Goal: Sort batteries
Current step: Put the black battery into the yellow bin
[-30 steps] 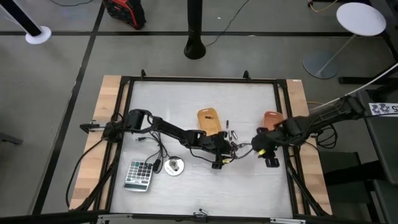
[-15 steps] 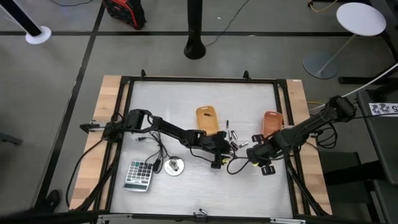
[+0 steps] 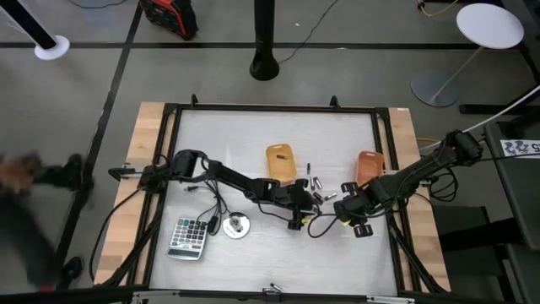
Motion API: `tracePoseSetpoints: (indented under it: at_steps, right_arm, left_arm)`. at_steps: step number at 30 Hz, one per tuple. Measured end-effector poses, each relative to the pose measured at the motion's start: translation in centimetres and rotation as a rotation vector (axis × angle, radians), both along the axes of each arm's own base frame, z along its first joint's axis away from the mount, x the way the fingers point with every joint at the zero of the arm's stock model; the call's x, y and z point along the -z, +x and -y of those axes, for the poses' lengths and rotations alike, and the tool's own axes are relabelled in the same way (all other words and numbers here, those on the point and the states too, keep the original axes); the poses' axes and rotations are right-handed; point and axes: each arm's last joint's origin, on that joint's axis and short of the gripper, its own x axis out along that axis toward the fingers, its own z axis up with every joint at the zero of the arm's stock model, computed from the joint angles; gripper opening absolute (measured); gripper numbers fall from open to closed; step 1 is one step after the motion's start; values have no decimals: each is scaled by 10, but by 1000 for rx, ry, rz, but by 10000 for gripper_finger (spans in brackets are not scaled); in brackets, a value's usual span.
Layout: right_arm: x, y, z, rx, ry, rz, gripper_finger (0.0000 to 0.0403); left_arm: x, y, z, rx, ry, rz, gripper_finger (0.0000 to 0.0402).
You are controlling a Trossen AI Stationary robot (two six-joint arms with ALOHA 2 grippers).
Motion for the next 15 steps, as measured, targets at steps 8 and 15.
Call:
tracePoseSetpoints:
  at_steps: [8, 15]
  right_arm:
    - [0, 1, 0, 0, 4, 10, 129]
    - [0, 1, 2, 11, -57, 33, 129]
  left_arm:
    - [15, 0, -2, -21, -27, -36, 159]
    - [16, 0, -1, -48, -68, -48, 116]
